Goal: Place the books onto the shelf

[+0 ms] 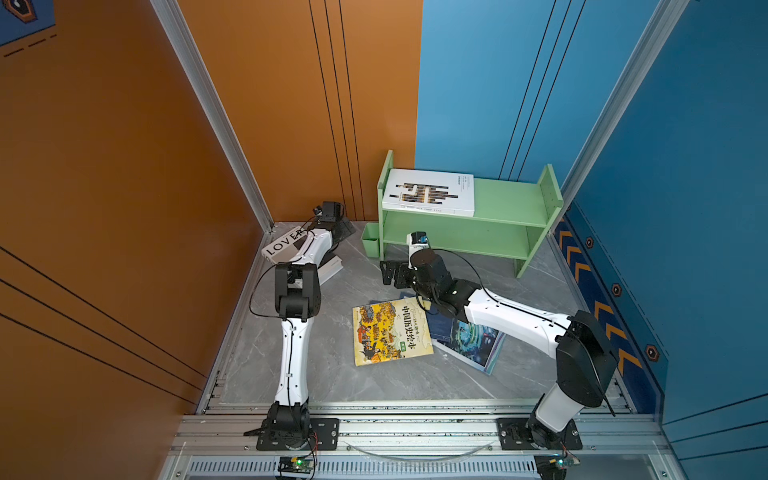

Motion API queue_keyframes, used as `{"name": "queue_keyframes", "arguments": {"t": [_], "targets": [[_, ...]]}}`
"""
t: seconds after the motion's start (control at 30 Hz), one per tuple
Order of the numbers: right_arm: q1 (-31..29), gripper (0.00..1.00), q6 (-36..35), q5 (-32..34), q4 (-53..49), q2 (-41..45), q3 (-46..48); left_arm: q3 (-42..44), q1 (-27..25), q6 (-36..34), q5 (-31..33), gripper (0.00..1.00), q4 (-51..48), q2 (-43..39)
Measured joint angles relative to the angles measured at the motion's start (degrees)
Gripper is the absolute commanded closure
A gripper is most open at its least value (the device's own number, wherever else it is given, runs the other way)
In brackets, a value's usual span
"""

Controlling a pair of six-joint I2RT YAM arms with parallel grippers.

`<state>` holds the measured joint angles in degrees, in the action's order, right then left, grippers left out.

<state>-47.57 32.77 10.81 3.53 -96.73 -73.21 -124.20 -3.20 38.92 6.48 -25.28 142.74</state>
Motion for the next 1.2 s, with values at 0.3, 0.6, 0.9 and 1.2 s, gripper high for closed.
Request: {"name": "queue_keyframes", "arguments": {"t": [0.3, 0.6, 0.9, 1.2], "targets": [[-1.46, 0.0, 0.02, -0.02, -0.11, 0.0, 0.24, 21.0, 0.85, -3.8, -4.68, 0.01, 5.35, -11.65], [-1.9, 0.0, 0.0, 0.0, -0.15, 0.0, 0.24, 24.9, 6.4, -7.91, -4.74, 0.0, 8.02, -23.32], [-1.88, 0.0, -0.04, 0.48, -1.42, -0.02, 0.22, 26.75, 17.22, -9.11, -2.71, 0.0, 7.76, -21.68], [-1.53, 0.0, -0.02, 1.01, -2.75, -3.56, -3.13, 27.8, 19.67, -9.64, -3.15, 0.01, 8.33, -19.43]]}}
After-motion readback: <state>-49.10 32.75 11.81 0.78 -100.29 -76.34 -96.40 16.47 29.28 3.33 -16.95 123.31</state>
